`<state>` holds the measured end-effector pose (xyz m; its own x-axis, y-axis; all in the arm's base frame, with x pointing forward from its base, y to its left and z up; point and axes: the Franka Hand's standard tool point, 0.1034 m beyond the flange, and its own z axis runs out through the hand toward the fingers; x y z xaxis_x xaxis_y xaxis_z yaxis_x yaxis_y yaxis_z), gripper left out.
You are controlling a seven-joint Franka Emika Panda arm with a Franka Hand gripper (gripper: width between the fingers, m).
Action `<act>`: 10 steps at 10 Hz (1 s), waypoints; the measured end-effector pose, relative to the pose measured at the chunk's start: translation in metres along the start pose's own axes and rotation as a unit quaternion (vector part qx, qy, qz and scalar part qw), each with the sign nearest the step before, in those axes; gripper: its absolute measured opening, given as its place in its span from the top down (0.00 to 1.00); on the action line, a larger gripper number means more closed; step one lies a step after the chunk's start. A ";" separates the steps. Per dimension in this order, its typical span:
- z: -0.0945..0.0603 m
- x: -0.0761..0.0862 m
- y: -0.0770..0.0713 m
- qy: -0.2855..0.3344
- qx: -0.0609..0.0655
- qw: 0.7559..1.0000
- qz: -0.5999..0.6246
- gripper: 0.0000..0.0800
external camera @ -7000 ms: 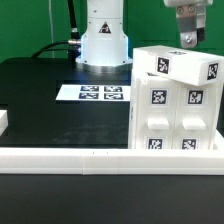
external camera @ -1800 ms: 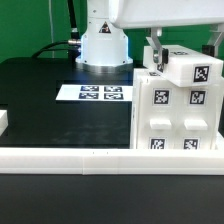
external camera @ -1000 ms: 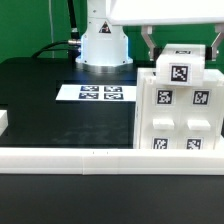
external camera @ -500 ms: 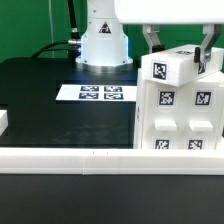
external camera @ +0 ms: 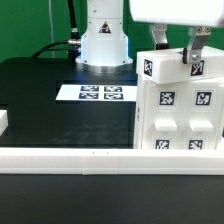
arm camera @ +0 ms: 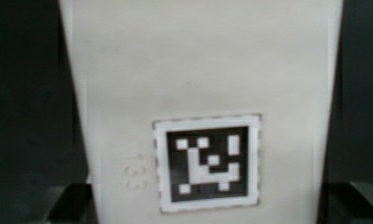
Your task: Assemble cabinet
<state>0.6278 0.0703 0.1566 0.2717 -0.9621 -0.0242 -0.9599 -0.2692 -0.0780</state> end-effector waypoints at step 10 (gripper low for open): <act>-0.003 -0.001 0.003 -0.005 -0.007 0.956 0.294 0.30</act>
Offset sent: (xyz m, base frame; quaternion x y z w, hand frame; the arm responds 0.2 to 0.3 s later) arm 0.0000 0.0000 0.0000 0.0000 0.0000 0.1296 0.9916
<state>0.6244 0.0699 0.1591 -0.3151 -0.9466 -0.0684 -0.9475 0.3179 -0.0343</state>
